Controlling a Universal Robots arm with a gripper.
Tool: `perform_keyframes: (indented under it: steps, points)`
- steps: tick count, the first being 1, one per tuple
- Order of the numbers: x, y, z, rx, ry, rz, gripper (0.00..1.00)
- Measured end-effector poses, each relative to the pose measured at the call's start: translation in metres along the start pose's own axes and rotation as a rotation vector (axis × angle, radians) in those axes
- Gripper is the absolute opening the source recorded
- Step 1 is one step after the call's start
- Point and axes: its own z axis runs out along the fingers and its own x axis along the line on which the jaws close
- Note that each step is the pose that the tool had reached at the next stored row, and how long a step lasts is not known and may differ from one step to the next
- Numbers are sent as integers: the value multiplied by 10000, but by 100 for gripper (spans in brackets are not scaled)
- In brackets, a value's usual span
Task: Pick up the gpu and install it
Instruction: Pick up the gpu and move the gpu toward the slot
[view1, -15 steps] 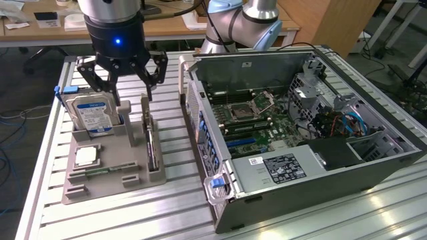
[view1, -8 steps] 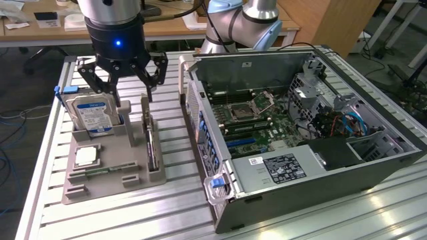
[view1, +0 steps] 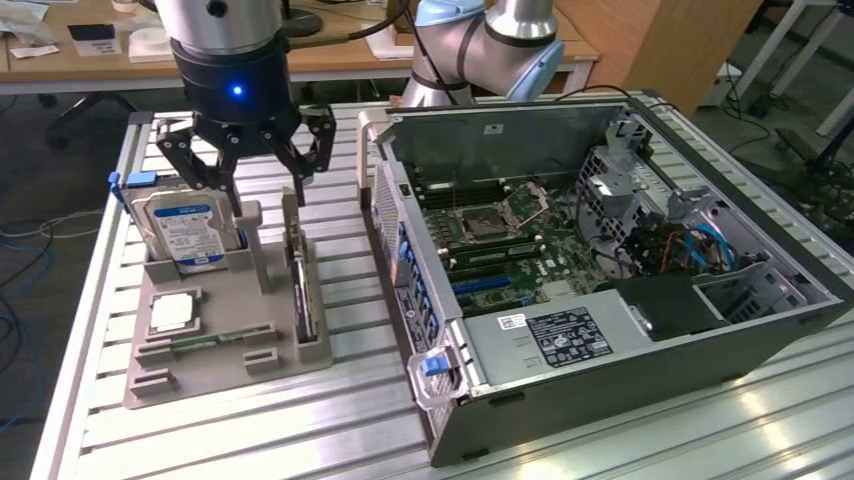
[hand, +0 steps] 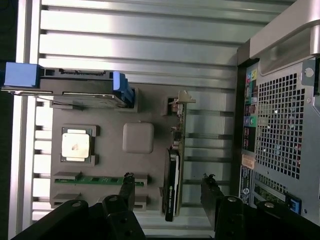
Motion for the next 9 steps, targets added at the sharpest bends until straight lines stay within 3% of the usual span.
perform_keyframes:
  steps: [9]
  points:
    - [1, -5, 37, 1, 0, 0, 65]
